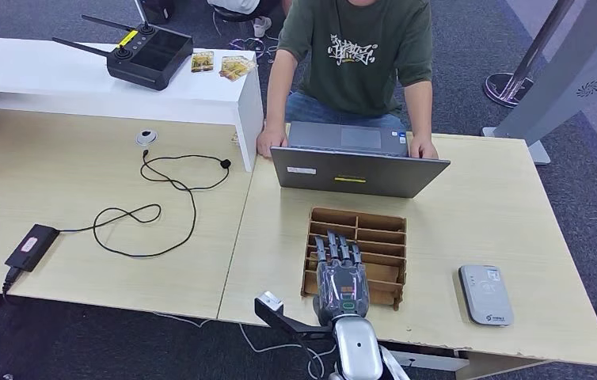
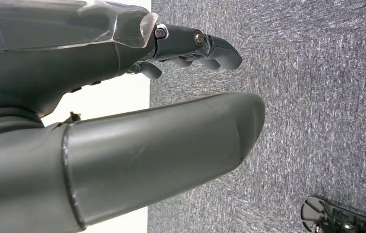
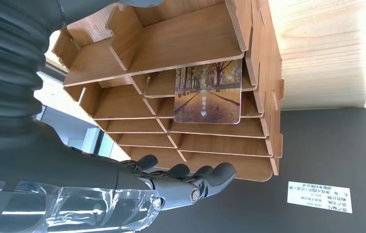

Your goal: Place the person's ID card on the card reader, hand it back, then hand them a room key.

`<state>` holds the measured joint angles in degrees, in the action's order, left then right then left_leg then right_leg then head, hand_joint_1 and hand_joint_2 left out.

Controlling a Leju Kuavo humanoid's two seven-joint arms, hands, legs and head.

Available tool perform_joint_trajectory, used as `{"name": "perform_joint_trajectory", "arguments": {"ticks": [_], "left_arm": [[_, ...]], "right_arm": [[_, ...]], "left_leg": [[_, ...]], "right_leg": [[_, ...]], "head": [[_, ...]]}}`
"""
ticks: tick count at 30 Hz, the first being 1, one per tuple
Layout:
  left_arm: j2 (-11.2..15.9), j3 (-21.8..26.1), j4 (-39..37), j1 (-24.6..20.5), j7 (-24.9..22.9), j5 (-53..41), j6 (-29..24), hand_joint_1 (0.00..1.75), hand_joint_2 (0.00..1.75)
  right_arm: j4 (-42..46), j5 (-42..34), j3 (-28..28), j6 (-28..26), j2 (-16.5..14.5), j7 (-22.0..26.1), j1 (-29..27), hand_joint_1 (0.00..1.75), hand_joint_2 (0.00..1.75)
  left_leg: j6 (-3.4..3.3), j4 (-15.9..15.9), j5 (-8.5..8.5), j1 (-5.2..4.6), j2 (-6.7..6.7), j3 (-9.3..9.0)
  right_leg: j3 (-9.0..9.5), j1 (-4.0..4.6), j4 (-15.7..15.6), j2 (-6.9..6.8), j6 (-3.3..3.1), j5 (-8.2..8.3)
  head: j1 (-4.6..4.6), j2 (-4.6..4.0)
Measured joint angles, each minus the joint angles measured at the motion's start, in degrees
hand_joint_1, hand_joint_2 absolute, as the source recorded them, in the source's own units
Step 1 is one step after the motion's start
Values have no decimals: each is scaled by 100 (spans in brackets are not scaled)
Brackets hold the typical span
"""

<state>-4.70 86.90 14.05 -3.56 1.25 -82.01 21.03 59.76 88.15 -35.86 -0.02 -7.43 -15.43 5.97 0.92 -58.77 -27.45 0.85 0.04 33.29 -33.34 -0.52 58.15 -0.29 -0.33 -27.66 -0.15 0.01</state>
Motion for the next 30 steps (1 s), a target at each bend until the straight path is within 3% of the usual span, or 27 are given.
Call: {"name": "perform_joint_trajectory", "arguments": {"ticks": [2, 4, 5, 9, 10, 14, 16, 30], "left_arm": [[0, 0, 0, 0, 0, 1, 0, 0, 0], [0, 0, 0, 0, 0, 2, 0, 0, 0], [0, 0, 0, 0, 0, 2, 0, 0, 0], [0, 0, 0, 1, 0, 3, 0, 0, 0], [0, 0, 0, 1, 0, 2, 0, 0, 0], [0, 0, 0, 1, 0, 2, 0, 0, 0], [0, 0, -1, 1, 0, 2, 0, 0, 0], [0, 0, -2, 1, -2, 1, 0, 0, 0]], "right_arm": [[0, 0, 0, 4, 0, 13, 0, 82, 175], [0, 0, -1, 4, 0, 19, 0, 128, 175], [0, 0, 0, 4, 0, 20, 0, 128, 175], [0, 0, 2, 7, 0, 20, -1, 123, 175], [0, 0, 2, 7, 0, 20, -1, 112, 175], [0, -2, 2, 9, 0, 26, -1, 18, 175], [0, -2, 2, 11, 0, 26, -1, 4, 175], [7, -7, 19, 31, 0, 26, -10, 0, 175]], "left_leg": [[0, 0, 0, 0, 0, 0], [0, 0, 0, 0, 0, 0], [0, 0, 0, 0, 0, 0], [0, 0, 0, 0, 0, 0], [0, 0, 0, 0, 0, 0], [0, 0, 0, 0, 0, 0], [0, 0, 0, 0, 0, 0], [0, 0, 0, 0, 0, 0]], "right_leg": [[0, 0, 0, 0, 0, 0], [0, 0, 0, 0, 0, 0], [0, 0, 0, 0, 0, 0], [0, 0, 0, 0, 0, 0], [0, 0, 0, 0, 0, 0], [0, 0, 0, 0, 0, 0], [0, 0, 0, 0, 0, 0], [-1, 0, 0, 0, 0, 0]], "head": [[0, 0], [0, 0], [0, 1], [0, 0], [0, 0], [0, -1], [0, 0], [0, -1]]}}
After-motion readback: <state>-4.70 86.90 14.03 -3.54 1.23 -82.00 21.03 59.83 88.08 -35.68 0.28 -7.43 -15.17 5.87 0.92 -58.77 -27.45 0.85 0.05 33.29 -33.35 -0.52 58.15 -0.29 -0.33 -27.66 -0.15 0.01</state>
